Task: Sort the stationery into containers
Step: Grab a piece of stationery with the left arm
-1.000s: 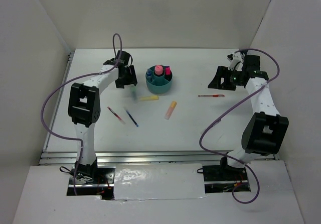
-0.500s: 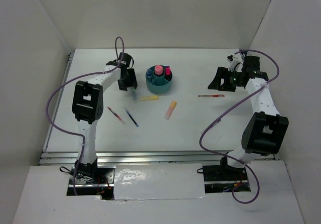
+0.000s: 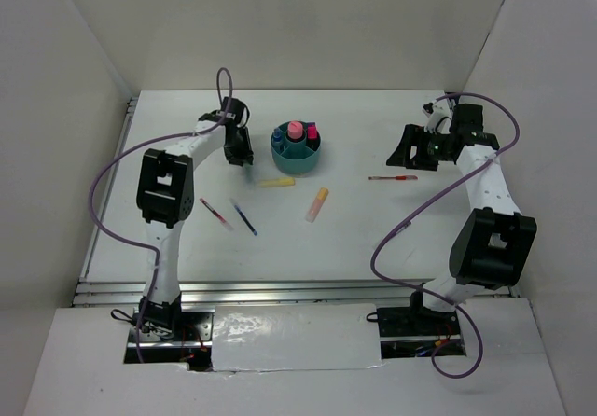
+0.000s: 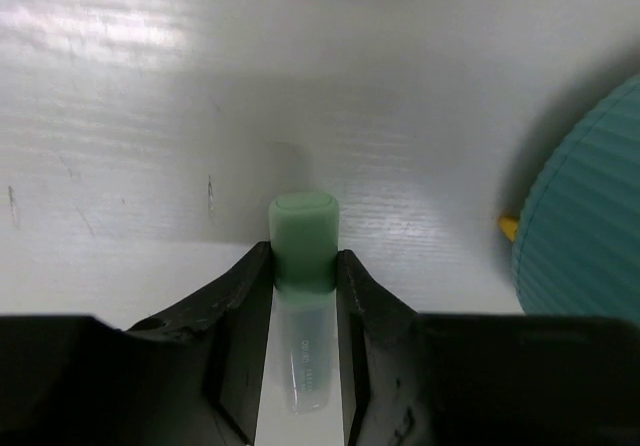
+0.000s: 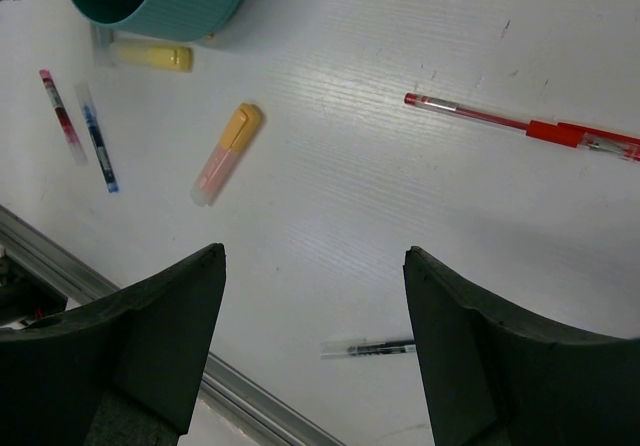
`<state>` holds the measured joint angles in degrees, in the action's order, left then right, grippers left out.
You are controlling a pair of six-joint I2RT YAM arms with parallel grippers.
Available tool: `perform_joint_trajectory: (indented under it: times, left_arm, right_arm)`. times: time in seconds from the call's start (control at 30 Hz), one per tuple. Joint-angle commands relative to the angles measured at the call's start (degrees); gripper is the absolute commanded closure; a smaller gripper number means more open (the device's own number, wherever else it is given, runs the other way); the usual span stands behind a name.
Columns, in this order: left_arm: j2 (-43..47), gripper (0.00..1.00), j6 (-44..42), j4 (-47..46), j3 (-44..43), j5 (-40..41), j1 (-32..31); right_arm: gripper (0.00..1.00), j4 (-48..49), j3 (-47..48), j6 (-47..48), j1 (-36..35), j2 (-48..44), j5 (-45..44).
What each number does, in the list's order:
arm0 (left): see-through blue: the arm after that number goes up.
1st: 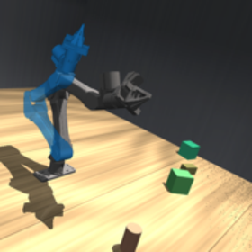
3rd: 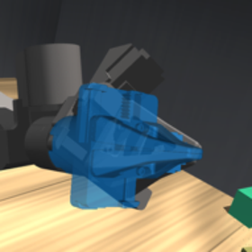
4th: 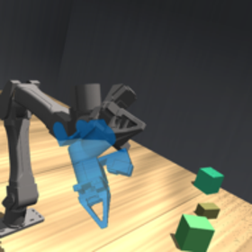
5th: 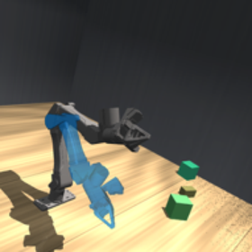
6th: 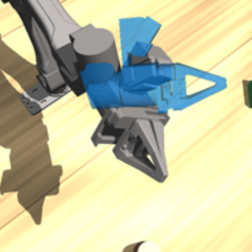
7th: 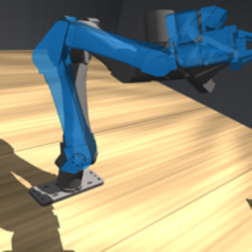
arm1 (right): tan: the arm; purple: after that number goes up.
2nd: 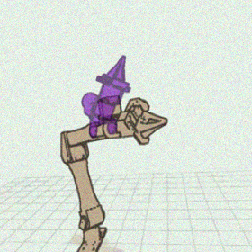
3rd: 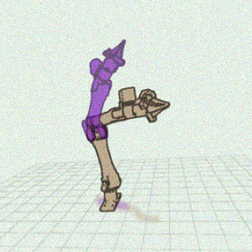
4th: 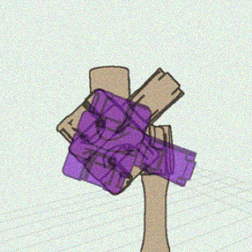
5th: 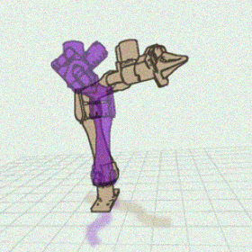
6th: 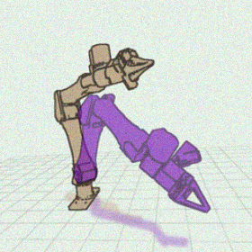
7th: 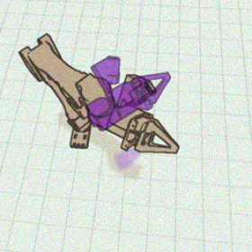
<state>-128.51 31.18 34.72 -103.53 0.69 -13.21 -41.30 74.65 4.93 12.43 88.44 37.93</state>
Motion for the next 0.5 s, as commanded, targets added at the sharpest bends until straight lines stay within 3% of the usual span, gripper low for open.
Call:
perform_joint_trajectory:
  times: [0.0, 0.1, 0.17, 0.27, 0.3, 0.4, 0.47]
  left_arm:
    - [0.8, 0.80, -2.9, -5.6, -3.1, -1.1, 1.6]
    - [4.4, 0.93, -4.3, -12.3, -2.6, -2.1, 3.5]
    - [9.0, 0.94, -5.4, -17.7, 0.4, -3.4, 4.2]
    - [16.6, 1.00, -8.6, -34.1, 9.3, -7.6, 4.8]
    - [20.2, 1.00, -9.4, -45.7, 14.9, -8.8, 4.9]
    - [23.8, 1.00, -11.3, -67.8, 24.5, -16.1, 5.3]
    - [23.0, 1.00, -9.9, -74.5, 25.3, -25.2, 5.7]
  right_arm:
    - [0.22, -1.3, 1.1, -0.4, 0.4, -0.8, 0.9]
    - [0.22, -1.3, 1.3, -0.4, 0.5, -1.0, 1.1]
    - [0.22, -1.3, 1.3, -0.4, 0.5, -1.3, 1.3]
    - [0.22, -1.4, 1.2, -0.3, 0.6, -1.3, 1.4]
    - [0.22, -1.5, 1.3, -0.3, 0.5, -1.3, 1.7]
    - [0.22, -1.7, 1.4, -0.2, 0.3, -0.7, 2.3]
    - [0.22, -1.9, 1.5, 0.1, 0.3, -0.3, 2.5]
